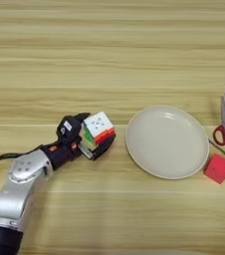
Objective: Move the objects on the table
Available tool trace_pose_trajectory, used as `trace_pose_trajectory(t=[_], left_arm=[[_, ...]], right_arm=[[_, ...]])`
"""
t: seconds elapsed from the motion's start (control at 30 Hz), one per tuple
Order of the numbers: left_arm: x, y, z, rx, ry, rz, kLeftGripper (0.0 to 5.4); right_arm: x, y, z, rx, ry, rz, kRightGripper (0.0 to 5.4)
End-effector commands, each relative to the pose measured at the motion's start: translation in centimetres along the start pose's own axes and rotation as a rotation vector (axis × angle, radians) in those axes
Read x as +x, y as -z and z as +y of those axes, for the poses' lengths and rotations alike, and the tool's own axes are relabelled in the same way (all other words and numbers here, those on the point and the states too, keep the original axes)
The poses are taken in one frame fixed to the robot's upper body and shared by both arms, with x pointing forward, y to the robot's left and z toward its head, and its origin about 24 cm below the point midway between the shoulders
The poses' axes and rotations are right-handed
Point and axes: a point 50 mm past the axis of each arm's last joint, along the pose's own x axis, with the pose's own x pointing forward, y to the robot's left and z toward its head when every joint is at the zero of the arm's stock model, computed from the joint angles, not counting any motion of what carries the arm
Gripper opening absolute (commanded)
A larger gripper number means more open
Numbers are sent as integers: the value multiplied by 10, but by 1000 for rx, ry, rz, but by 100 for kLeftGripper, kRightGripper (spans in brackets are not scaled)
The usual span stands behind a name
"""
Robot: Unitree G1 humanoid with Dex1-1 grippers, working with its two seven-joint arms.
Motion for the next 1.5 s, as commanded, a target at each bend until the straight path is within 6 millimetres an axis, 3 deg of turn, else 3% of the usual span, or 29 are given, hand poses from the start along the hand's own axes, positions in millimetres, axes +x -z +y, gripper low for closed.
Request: trace_pose_trajectory(t=[0.03, 0.43, 1.0, 1.5], left_arm=[[0, 4, 1, 11, -3, 45, 539], [-1, 6, 0, -1, -12, 58, 539], [-2, 5, 0, 1, -11, 63, 329], [-1, 0, 4, 29, -25, 41, 326]], right_arm=[[0, -3, 1, 8, 3, -17, 540], [0, -3, 0, 13, 7, -18, 540], [0, -3, -3, 36, 24, -15, 540], [1, -2, -2, 37, 22, -11, 540]])
